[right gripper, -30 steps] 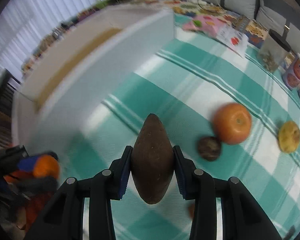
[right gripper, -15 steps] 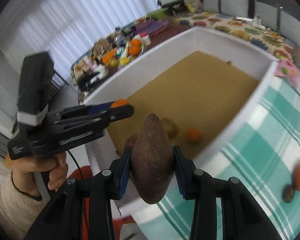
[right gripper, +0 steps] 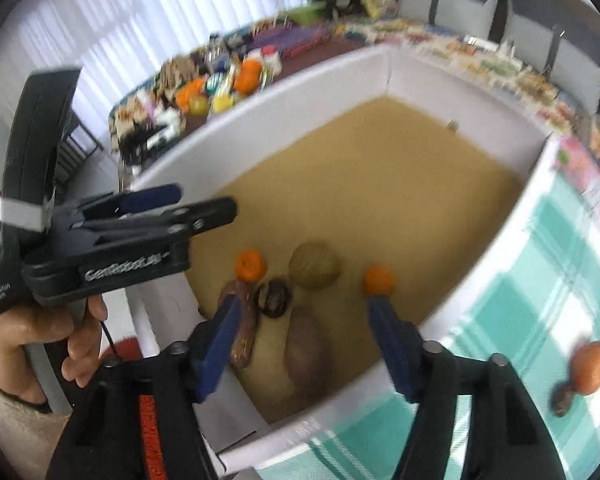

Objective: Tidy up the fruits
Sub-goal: 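Withdraw both tools from the box back over the table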

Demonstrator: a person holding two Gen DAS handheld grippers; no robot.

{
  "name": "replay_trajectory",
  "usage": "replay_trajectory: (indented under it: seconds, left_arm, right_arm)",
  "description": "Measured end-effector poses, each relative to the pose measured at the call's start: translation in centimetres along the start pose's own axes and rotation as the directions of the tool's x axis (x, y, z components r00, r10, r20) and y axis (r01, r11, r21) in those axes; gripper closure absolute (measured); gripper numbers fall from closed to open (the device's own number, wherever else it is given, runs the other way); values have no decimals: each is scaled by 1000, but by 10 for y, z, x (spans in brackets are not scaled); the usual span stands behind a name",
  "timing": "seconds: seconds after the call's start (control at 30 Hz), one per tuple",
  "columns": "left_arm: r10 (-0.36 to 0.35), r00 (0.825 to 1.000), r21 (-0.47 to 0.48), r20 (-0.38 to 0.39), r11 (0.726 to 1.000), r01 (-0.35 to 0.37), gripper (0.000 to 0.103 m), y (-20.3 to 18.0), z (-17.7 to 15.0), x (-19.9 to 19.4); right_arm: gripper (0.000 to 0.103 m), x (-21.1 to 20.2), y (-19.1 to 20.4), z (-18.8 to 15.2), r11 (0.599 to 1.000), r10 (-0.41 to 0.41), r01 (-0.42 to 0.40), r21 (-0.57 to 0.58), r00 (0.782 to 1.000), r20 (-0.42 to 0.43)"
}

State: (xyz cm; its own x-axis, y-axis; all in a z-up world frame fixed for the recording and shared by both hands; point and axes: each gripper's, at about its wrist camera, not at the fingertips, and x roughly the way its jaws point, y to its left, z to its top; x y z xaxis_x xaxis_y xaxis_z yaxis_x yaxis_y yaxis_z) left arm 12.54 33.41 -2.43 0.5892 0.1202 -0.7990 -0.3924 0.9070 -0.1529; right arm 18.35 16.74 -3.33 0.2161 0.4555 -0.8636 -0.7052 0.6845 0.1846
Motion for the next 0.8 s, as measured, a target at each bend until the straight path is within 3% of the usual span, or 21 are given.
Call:
replay_trajectory:
  seconds: [0.17,0.37,0.47,0.57,0.8]
  left_arm:
    - [-54,990,85,129,995,44,17,-43,3,-52]
    - [-167,970,228,176,966,125,16,-135,-48,-81]
    - [-215,962,280,166,946,163,16,-177,-81,-79]
    - [-259,962,320,83,921,220,16,-221,-115,-63]
    - [-229,971,414,62,892,184,16,-281,-173,-36]
  right_arm:
    - [8,-69,-26,-12,997,-75,70,38,987,146]
    - [7,-124,-81,-88,969,-209,172,176,953,218]
    - [7,-143,-108,-142,935,-297,238,264,931,212]
    - [7,-157,-136,-204,883,-392,313,349,901,184]
    - [7,-171,-184,-320,748,-556,430,506,822,124]
